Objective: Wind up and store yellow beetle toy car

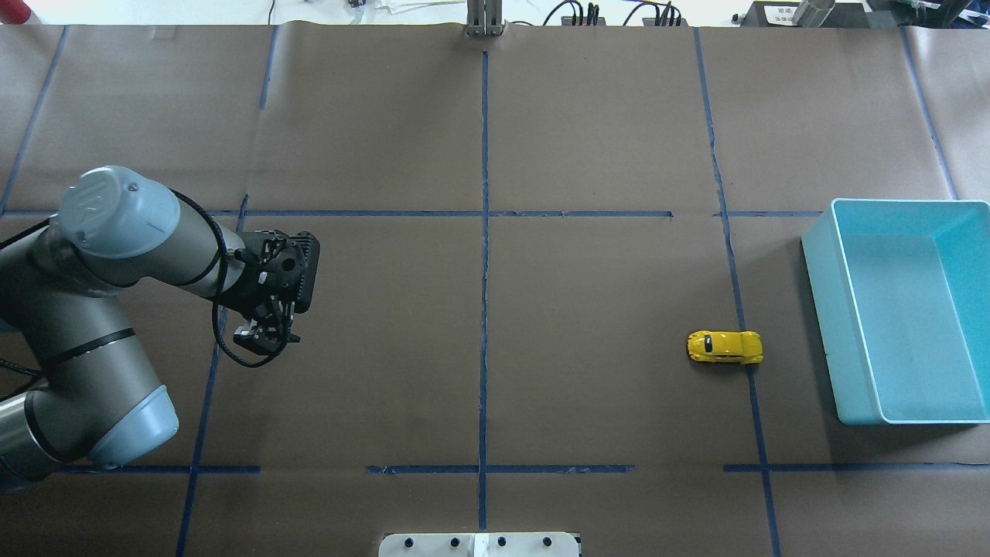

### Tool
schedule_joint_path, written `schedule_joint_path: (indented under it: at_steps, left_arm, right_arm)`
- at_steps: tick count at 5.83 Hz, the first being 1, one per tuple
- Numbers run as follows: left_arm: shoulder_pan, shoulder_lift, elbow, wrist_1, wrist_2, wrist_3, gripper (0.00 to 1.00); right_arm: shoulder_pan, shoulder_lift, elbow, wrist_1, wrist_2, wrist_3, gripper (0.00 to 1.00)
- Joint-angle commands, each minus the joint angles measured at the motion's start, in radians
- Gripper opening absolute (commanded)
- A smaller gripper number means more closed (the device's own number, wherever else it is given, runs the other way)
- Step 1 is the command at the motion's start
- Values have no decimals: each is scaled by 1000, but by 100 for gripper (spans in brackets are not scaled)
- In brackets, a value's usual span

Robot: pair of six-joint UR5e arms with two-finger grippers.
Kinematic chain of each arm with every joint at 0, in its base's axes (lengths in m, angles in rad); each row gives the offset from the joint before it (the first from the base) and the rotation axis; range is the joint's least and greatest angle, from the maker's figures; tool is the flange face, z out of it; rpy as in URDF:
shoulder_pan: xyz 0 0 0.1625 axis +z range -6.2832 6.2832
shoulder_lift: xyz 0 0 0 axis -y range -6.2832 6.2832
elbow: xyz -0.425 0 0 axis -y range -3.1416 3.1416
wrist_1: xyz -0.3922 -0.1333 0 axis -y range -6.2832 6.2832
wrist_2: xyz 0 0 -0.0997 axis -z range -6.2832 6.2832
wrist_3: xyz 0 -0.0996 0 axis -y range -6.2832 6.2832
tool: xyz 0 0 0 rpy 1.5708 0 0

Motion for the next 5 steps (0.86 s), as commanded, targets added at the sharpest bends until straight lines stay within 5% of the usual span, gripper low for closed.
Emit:
schedule_joint_path:
  at_steps: [1, 3, 5]
  left_arm:
    - [-49, 102, -54, 5, -18, 2, 100]
    - [-178, 286, -119, 9, -26, 2, 100]
    - [-447, 426, -109, 29, -43, 0, 100]
  right_arm:
    - [0, 0, 1, 0, 0, 0, 100]
    - [0, 1, 1, 2, 3, 5, 100]
    - [0, 7, -17, 2, 6, 11, 100]
